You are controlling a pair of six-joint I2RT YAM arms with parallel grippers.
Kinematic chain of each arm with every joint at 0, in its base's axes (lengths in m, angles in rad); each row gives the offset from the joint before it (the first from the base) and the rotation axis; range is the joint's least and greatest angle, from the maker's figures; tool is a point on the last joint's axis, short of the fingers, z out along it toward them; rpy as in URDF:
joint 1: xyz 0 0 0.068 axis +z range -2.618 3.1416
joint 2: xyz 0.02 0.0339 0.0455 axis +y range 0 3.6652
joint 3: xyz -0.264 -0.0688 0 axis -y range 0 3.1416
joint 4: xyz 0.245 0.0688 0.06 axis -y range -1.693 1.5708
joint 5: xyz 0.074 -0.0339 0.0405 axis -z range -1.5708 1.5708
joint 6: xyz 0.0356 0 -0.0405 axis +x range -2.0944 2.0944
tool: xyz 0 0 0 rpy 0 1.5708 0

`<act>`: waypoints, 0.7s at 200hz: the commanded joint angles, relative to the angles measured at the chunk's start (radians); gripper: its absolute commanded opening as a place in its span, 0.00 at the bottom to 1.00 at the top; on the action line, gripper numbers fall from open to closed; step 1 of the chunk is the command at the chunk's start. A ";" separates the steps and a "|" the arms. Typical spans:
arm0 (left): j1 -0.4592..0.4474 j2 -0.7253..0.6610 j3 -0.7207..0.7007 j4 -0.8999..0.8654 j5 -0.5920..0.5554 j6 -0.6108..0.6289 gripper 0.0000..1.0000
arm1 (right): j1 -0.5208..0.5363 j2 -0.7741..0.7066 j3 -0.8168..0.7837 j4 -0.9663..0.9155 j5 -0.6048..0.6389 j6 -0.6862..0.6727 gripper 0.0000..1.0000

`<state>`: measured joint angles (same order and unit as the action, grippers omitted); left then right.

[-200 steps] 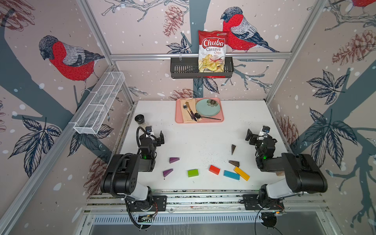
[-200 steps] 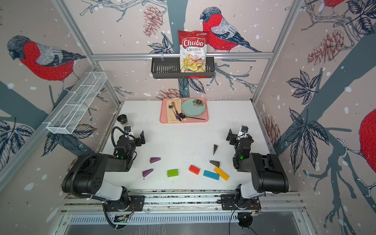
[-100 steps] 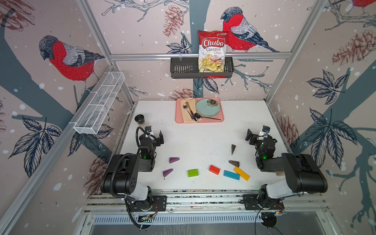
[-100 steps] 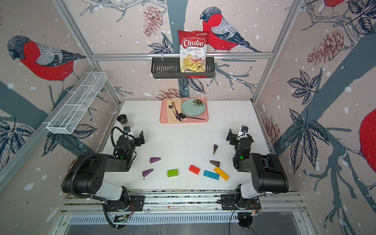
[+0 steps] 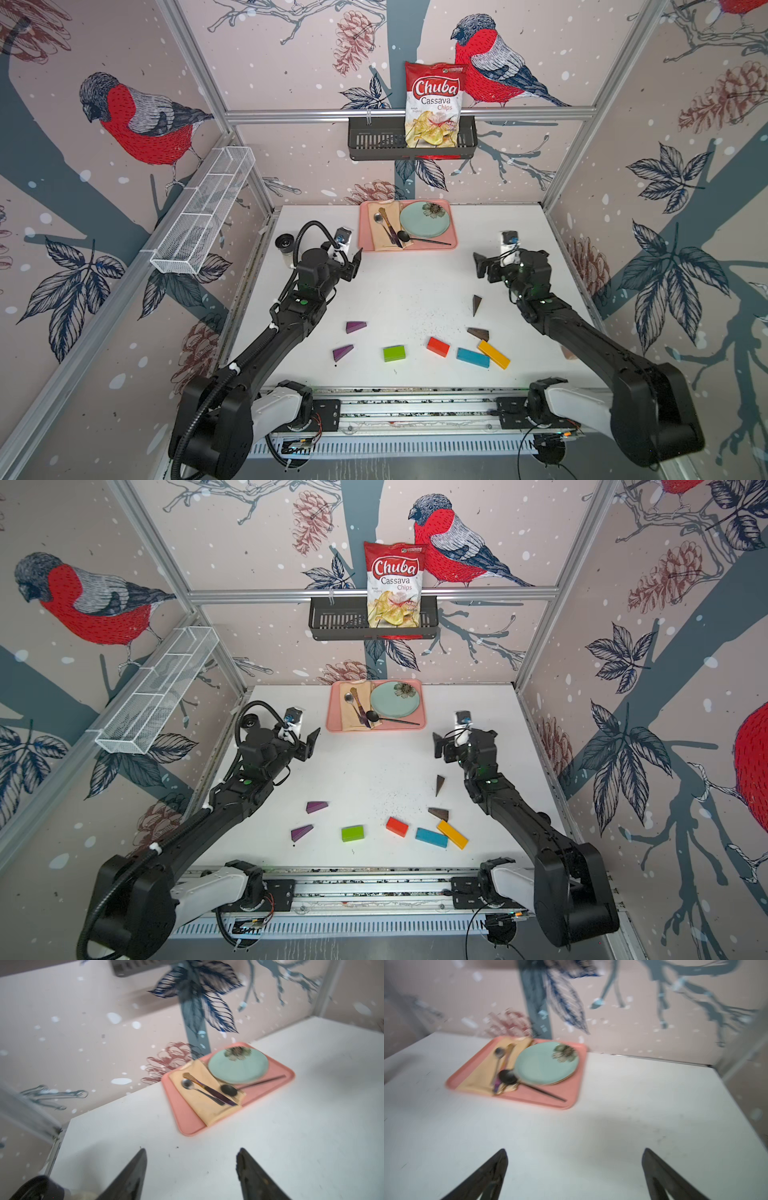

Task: Assemble a small pinwheel with building blocks
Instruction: Pick up the building block from the center of the board.

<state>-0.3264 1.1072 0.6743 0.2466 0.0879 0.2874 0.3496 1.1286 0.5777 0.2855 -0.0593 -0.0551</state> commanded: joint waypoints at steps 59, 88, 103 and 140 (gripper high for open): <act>-0.194 -0.298 0.019 -0.892 0.397 0.602 0.59 | 0.281 -0.336 -0.115 -0.307 -0.059 -0.206 0.98; -0.253 -0.267 -0.019 -0.955 0.418 0.692 0.60 | 0.281 -0.386 -0.093 -0.392 -0.028 -0.243 1.00; -0.264 -0.214 -0.027 -0.986 0.471 0.763 0.59 | 0.281 -0.409 -0.080 -0.412 -0.009 -0.240 1.00; -0.353 -0.149 -0.020 -1.047 0.351 0.768 0.56 | 0.370 -0.400 0.008 -0.558 -0.061 -0.291 1.00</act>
<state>-0.6350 0.9554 0.6418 -0.7216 0.4782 1.0203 0.6559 0.7120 0.5358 -0.1505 -0.0887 -0.2916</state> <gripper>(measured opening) 0.555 0.996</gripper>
